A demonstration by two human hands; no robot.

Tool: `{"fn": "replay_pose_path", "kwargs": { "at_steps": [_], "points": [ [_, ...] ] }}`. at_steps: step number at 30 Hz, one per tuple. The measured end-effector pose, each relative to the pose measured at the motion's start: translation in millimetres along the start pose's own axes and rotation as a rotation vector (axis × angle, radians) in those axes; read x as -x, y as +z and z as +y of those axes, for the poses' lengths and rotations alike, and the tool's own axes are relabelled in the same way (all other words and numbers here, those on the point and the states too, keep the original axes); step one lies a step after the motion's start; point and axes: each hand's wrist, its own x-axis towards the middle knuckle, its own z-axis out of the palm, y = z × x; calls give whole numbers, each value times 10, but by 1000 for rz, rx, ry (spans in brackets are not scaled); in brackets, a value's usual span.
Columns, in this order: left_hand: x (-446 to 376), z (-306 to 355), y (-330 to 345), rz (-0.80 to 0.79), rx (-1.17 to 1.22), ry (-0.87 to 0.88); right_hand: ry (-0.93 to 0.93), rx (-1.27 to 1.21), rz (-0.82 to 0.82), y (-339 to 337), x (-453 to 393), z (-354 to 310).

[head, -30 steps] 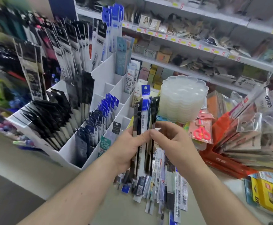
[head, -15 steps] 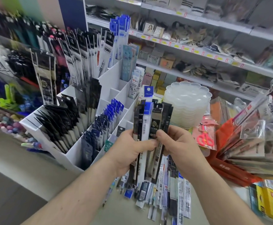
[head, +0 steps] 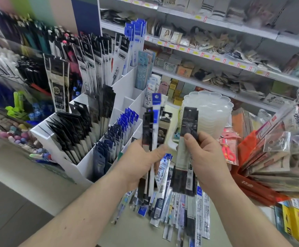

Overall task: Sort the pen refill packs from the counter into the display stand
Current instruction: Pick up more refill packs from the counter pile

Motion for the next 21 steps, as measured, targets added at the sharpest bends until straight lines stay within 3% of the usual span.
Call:
{"fn": "replay_pose_path", "kwargs": {
  "at_steps": [3,10,17,21],
  "points": [
    [59,-38,106,-100,-10,41,-32,5,18,116,50,11],
    [68,-79,73,18,94,72,117,-281,-39,178,108,-38],
    [97,-33,83,55,79,52,222,-288,-153,114,129,-71],
    [83,-22,30,116,66,64,237,-287,62,51,52,-114]
  ]
}}
